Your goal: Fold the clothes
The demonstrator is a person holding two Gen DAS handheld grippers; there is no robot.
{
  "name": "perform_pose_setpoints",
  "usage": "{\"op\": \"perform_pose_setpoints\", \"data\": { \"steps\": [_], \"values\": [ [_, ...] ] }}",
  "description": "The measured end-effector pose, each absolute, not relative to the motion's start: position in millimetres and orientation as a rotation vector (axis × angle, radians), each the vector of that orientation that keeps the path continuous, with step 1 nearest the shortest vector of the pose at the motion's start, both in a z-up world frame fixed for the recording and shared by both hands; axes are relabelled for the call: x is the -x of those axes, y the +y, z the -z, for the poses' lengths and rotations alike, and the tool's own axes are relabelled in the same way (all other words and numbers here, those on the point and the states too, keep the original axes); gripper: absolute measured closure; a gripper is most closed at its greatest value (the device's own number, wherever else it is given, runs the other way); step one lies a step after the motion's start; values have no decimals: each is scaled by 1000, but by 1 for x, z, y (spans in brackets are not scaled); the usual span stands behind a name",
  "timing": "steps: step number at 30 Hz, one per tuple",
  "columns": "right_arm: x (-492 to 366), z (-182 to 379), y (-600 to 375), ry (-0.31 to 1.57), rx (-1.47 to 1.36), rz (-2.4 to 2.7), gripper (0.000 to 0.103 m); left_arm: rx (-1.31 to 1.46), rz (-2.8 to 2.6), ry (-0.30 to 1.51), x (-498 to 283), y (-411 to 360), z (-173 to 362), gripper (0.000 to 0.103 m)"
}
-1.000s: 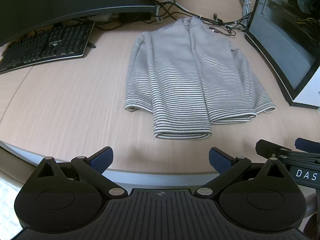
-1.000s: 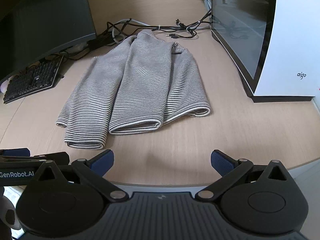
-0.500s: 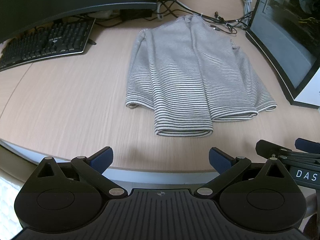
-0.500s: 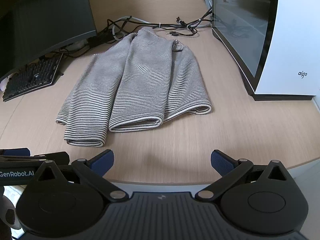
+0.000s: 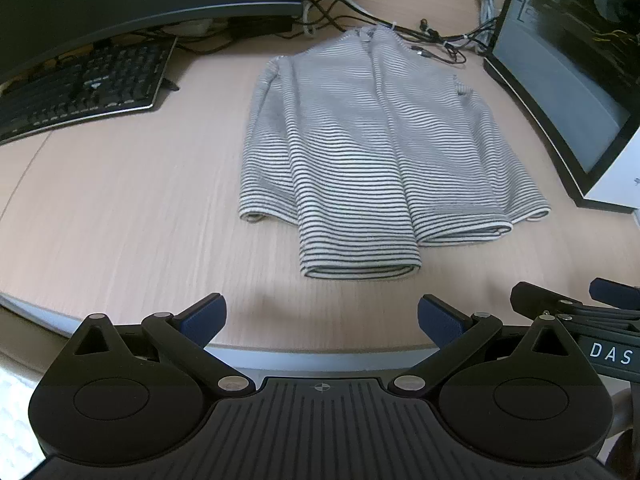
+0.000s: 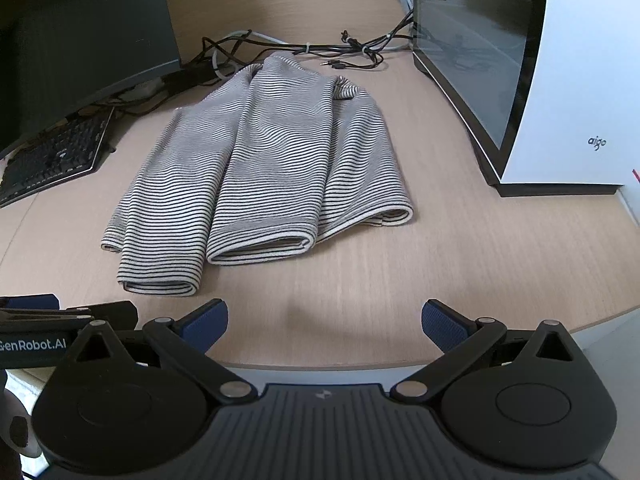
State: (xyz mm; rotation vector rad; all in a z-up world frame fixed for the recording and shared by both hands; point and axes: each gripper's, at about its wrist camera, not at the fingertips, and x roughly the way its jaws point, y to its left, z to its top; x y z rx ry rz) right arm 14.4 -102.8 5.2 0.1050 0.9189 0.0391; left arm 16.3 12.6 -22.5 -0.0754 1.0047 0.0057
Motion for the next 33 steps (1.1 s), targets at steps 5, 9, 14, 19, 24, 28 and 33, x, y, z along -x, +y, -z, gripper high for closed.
{"op": "perform_pose_setpoints", "data": {
  "steps": [5, 9, 14, 19, 24, 28, 33],
  "values": [
    [-19, -8, -97, 914, -106, -25, 0, 78, 14, 999, -23, 18, 21, 0],
    [-25, -13, -90, 902, -111, -22, 0, 58, 24, 986, -31, 24, 17, 0],
    [-40, -20, -82, 893, -130, 15, 0, 36, 37, 969, -46, 38, 11, 0],
    [-52, -26, -78, 881, -180, 71, 0, 30, 81, 971, -58, 51, 11, 0],
    [-59, -30, -74, 874, -216, 94, 0, 49, 146, 997, -74, 56, 17, 0],
    [-64, -34, -86, 864, -290, 66, 0, 111, 220, 993, -85, 54, 22, 0],
    [-84, -34, -105, 860, -354, -11, 0, 157, 259, 948, -108, 45, 28, 0]
  ]
}}
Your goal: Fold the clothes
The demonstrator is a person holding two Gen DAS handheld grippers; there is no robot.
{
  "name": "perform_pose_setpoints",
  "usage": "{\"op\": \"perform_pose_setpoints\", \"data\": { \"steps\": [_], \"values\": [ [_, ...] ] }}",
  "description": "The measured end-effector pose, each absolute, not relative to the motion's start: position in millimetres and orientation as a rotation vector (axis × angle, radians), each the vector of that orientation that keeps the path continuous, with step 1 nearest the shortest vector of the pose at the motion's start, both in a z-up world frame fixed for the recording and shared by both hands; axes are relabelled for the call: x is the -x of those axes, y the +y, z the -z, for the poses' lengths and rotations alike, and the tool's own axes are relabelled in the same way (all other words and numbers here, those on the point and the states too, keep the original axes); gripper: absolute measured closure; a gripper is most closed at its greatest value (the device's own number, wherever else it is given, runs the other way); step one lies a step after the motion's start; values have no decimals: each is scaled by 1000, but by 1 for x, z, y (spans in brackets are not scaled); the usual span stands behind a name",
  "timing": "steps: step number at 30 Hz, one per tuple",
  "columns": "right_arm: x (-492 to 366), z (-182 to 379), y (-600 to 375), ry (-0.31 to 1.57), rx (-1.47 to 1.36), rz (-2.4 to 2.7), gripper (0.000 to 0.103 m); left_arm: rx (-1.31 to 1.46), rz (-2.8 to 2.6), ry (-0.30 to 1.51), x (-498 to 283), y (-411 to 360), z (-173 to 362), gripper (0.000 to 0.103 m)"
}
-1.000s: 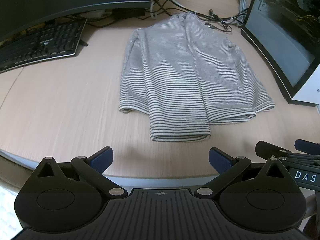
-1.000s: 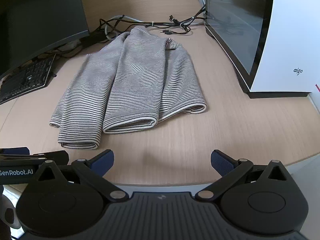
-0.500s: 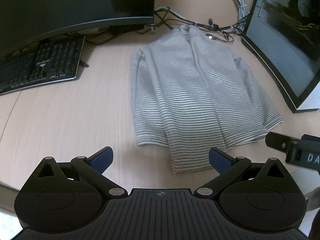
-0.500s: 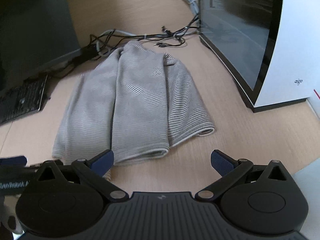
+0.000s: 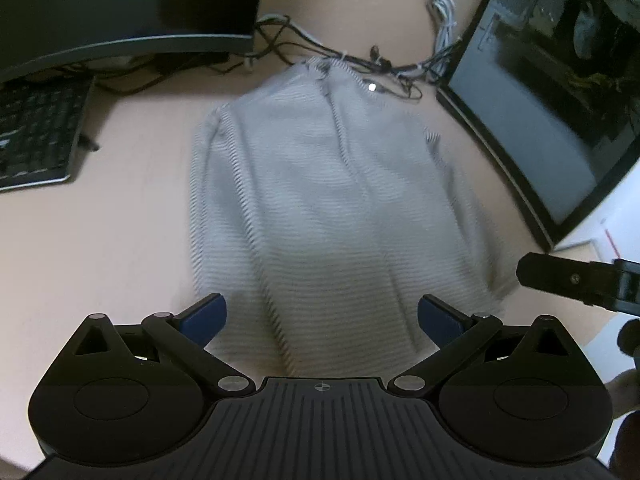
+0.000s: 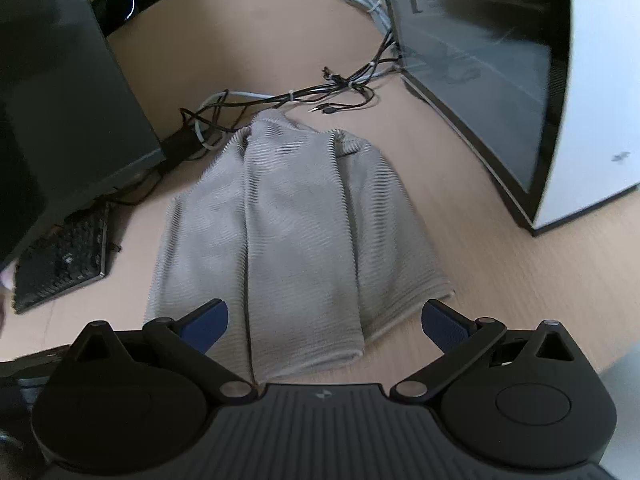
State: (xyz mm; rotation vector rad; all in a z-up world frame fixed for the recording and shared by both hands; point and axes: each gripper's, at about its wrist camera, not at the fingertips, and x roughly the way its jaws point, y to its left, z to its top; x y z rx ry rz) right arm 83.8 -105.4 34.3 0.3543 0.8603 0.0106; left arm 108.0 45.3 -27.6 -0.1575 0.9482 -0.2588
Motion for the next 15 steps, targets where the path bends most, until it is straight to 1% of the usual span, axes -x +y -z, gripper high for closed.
{"op": "perform_pose_setpoints", "data": {
  "steps": [5, 9, 15],
  "values": [
    [-118, -27, -131, 824, -455, -147, 0, 197, 264, 944, -139, 31, 28, 0],
    [-164, -20, -133, 797, -383, -236, 0, 217, 249, 912, -168, 22, 26, 0],
    [-237, 13, -135, 848, -405, -272, 0, 254, 173, 972, -206, 15, 46, 0]
  ]
}}
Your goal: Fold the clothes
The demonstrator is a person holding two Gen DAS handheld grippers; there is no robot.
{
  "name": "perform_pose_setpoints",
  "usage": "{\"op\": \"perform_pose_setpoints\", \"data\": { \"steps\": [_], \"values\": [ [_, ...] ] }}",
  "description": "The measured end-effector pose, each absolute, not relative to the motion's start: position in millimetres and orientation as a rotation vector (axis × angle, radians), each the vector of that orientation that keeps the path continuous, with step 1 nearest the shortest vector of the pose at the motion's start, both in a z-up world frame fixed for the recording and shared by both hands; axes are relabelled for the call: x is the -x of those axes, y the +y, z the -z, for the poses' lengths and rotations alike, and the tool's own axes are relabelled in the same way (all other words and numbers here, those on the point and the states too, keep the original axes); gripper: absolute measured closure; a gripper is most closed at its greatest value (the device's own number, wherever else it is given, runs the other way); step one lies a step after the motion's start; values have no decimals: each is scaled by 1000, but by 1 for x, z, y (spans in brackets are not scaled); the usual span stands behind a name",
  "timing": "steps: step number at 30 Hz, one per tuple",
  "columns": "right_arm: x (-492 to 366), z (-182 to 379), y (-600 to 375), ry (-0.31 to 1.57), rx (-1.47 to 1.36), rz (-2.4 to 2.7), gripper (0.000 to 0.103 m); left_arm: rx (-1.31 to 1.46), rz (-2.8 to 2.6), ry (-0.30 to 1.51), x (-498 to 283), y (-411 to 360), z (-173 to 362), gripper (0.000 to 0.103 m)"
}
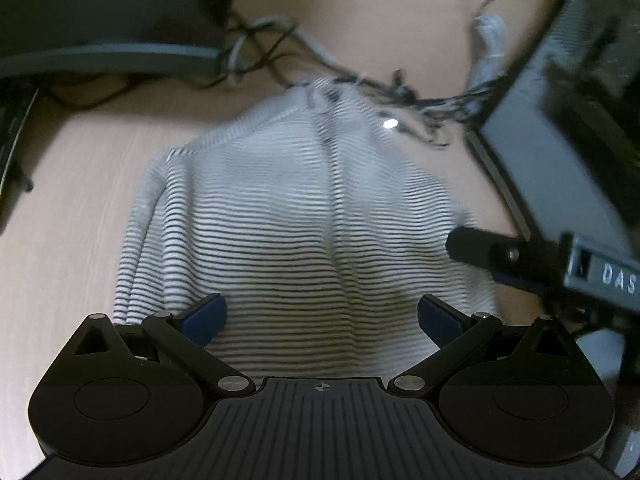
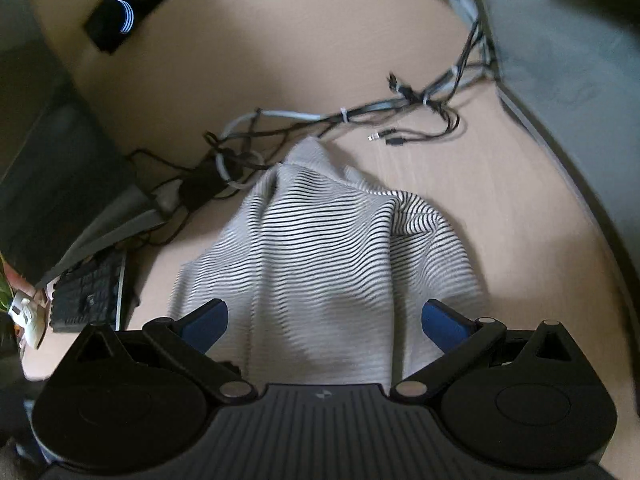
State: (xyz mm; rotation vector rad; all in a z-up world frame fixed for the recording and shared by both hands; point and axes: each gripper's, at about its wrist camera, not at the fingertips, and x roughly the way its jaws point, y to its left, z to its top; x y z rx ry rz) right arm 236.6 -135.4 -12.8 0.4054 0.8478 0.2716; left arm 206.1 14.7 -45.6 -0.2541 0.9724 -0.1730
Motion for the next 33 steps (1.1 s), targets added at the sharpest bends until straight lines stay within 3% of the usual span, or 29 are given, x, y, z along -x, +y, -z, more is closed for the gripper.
{"op": "perform_pose_setpoints", "data": {
  "steps": [4, 13, 19, 27, 33],
  "values": [
    [-257, 38, -136, 910, -448, -291, 0, 228, 158, 979, -204, 12, 53, 0],
    [-243, 35, -116, 921, -312, -313, 0, 171, 176, 965, -186, 21, 53, 0],
    [-199, 29, -102, 940, -394, -350, 0, 225, 219, 1027, -154, 57, 47, 0],
    [-141, 25, -60, 928, -239, -310, 0, 236, 321, 1010, -112, 92, 41, 0],
    [-107, -4, -53, 794, -94, -157, 4, 232, 289, 933, -102, 111, 17, 8]
  ]
}}
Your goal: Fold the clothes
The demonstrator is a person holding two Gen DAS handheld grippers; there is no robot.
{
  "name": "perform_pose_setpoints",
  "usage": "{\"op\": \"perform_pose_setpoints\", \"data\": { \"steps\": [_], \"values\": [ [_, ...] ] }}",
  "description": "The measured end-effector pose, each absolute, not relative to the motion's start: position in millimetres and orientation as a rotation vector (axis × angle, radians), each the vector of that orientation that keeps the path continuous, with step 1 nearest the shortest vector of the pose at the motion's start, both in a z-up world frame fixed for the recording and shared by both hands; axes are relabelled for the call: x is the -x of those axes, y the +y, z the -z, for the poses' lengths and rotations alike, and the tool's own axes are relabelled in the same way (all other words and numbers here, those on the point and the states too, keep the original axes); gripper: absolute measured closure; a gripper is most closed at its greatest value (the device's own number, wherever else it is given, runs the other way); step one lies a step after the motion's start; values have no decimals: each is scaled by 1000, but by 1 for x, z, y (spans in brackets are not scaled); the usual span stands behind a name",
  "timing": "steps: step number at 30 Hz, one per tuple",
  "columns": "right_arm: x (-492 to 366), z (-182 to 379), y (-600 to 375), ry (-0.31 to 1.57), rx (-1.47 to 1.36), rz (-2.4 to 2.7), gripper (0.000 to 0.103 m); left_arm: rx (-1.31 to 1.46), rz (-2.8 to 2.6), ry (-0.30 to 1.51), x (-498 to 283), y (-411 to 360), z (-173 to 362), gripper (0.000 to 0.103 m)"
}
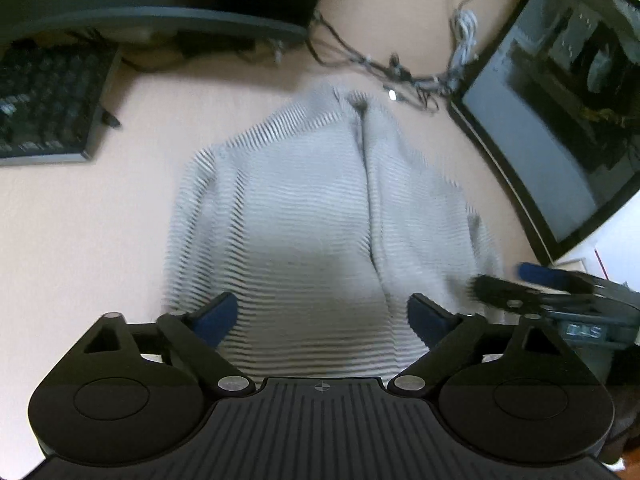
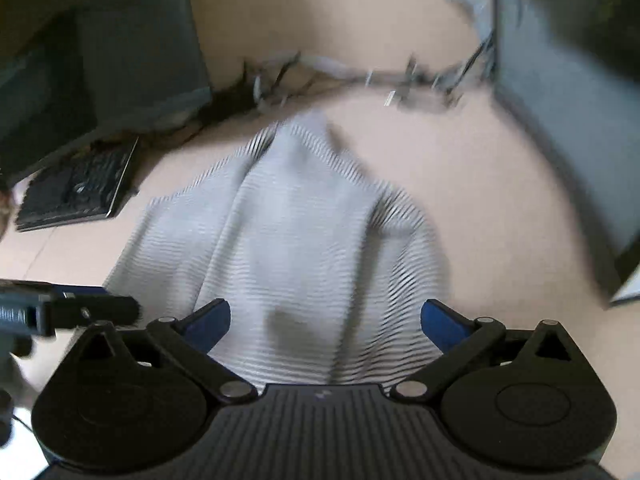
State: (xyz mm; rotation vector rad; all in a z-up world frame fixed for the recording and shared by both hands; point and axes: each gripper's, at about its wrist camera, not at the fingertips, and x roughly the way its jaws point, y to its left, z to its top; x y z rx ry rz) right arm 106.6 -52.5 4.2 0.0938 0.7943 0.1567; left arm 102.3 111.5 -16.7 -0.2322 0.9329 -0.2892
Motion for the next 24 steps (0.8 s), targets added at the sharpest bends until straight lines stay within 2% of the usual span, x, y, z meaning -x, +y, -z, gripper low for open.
{"op": "perform_pose_setpoints", "data": {
  "steps": [4, 6, 8, 13, 16, 18, 22, 23, 24],
  "values": [
    [-79, -28, -55, 721, -14, -115, 14, 216, 262, 855, -92, 132, -1, 10],
    [-68, -34, -55, 734, -2, -122, 40, 201, 243, 834, -91, 137, -6, 11],
    [-60, -33, -49, 788, 4, -170, 53, 190, 225, 822, -90, 141, -9, 12],
    [-44, -21, -18, 955, 59, -439, 52, 202, 225, 844, -86, 144, -4, 11],
    [-41, -11, -5, 1012, 136, -511, 38, 206, 240, 849, -80, 143, -2, 7],
    [-39, -5, 4, 1050, 188, -559, 38, 207, 242, 848, -77, 142, -2, 7],
    [-46, 7, 15, 1074, 324, -586, 38, 207, 242, 846, -75, 141, -4, 6],
    [-46, 9, 19, 1063, 358, -589, 40, 207, 241, 846, -75, 141, -5, 5],
    [-46, 11, 24, 1051, 392, -591, 53, 207, 242, 844, -75, 141, -5, 5]
  ]
}}
